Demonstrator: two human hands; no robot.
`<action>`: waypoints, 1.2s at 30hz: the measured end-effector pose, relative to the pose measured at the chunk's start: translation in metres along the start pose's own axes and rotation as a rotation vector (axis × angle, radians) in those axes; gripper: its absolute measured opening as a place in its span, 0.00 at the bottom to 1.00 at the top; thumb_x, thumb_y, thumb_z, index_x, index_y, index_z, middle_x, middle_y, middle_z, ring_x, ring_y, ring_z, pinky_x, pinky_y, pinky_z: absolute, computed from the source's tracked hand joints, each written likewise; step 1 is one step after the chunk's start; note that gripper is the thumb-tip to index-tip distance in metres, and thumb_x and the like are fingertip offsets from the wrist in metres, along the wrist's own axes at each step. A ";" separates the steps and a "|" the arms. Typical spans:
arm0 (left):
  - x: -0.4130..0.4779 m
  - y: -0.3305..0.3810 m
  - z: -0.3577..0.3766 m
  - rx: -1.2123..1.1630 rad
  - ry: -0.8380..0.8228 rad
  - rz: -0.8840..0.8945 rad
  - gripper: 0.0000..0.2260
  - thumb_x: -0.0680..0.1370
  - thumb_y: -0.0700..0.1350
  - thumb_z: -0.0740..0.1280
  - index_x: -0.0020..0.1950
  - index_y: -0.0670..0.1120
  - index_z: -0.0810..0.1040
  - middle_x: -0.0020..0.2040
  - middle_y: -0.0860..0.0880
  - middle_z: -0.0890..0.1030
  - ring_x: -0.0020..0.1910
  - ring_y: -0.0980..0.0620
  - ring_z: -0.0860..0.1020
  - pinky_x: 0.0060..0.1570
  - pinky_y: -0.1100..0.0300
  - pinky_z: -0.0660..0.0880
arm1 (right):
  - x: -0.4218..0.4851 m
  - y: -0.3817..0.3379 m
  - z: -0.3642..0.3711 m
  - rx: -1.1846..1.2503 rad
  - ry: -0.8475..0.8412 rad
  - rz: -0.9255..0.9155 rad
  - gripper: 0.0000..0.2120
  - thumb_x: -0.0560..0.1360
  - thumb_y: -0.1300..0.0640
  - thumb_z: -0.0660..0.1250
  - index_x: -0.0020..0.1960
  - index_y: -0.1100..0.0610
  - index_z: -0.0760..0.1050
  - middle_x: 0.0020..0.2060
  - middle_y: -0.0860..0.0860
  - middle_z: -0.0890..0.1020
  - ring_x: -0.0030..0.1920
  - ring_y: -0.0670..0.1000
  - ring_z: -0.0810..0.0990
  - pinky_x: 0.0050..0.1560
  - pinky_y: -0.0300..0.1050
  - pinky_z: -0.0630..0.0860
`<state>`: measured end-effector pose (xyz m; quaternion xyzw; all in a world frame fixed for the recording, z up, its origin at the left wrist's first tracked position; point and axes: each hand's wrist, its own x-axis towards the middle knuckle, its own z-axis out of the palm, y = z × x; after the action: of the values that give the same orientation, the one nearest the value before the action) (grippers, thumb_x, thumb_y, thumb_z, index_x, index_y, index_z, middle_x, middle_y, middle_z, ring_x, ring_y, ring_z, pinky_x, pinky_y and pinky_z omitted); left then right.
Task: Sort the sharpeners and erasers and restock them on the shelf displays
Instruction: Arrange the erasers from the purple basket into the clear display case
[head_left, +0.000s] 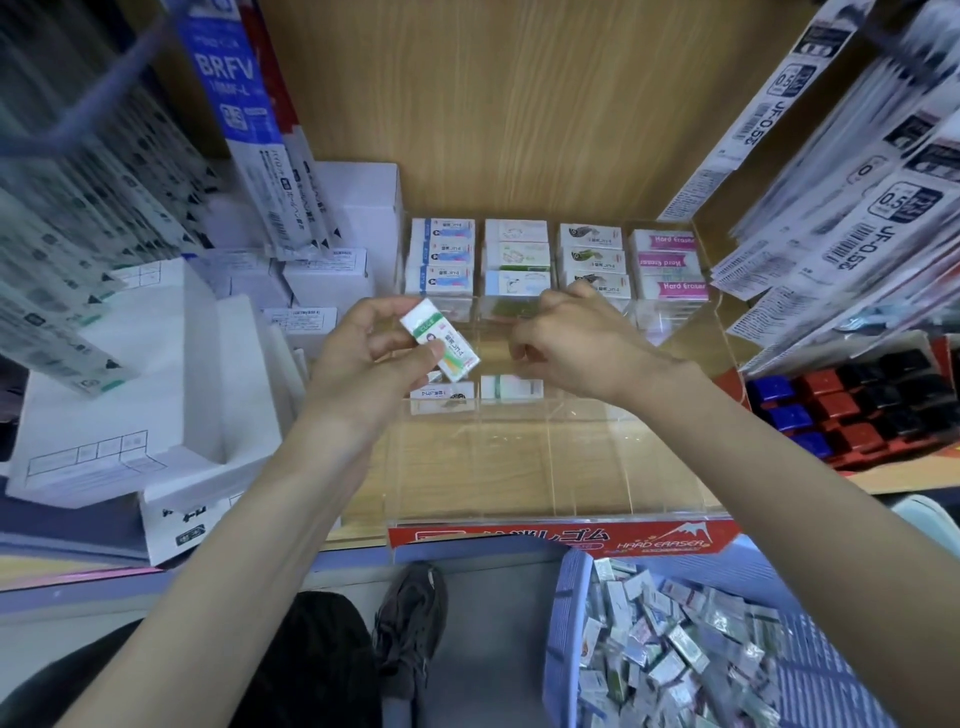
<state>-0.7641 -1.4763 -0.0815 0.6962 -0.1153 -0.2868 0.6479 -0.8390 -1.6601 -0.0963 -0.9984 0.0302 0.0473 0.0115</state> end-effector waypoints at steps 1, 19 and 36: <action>0.000 0.000 0.000 0.002 -0.005 0.002 0.14 0.74 0.35 0.69 0.54 0.50 0.76 0.45 0.48 0.83 0.50 0.47 0.81 0.52 0.54 0.77 | -0.001 0.003 0.002 0.024 0.035 0.024 0.06 0.76 0.50 0.65 0.51 0.50 0.78 0.42 0.47 0.79 0.53 0.49 0.70 0.52 0.43 0.55; 0.002 0.002 0.009 -0.145 0.094 0.006 0.12 0.74 0.35 0.69 0.51 0.48 0.70 0.50 0.46 0.82 0.49 0.50 0.82 0.44 0.64 0.78 | 0.005 -0.006 0.009 -0.089 -0.091 -0.072 0.13 0.75 0.51 0.67 0.58 0.51 0.77 0.51 0.50 0.81 0.58 0.54 0.73 0.59 0.47 0.66; 0.002 -0.001 0.005 -0.123 0.091 -0.033 0.13 0.73 0.36 0.71 0.52 0.47 0.71 0.46 0.47 0.83 0.46 0.50 0.79 0.48 0.60 0.76 | -0.028 -0.014 -0.006 1.025 0.242 0.220 0.15 0.73 0.60 0.70 0.49 0.44 0.67 0.46 0.47 0.78 0.47 0.46 0.80 0.52 0.37 0.75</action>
<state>-0.7662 -1.4815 -0.0831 0.6693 -0.0563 -0.2721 0.6891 -0.8658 -1.6446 -0.0874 -0.8542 0.1548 -0.0879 0.4886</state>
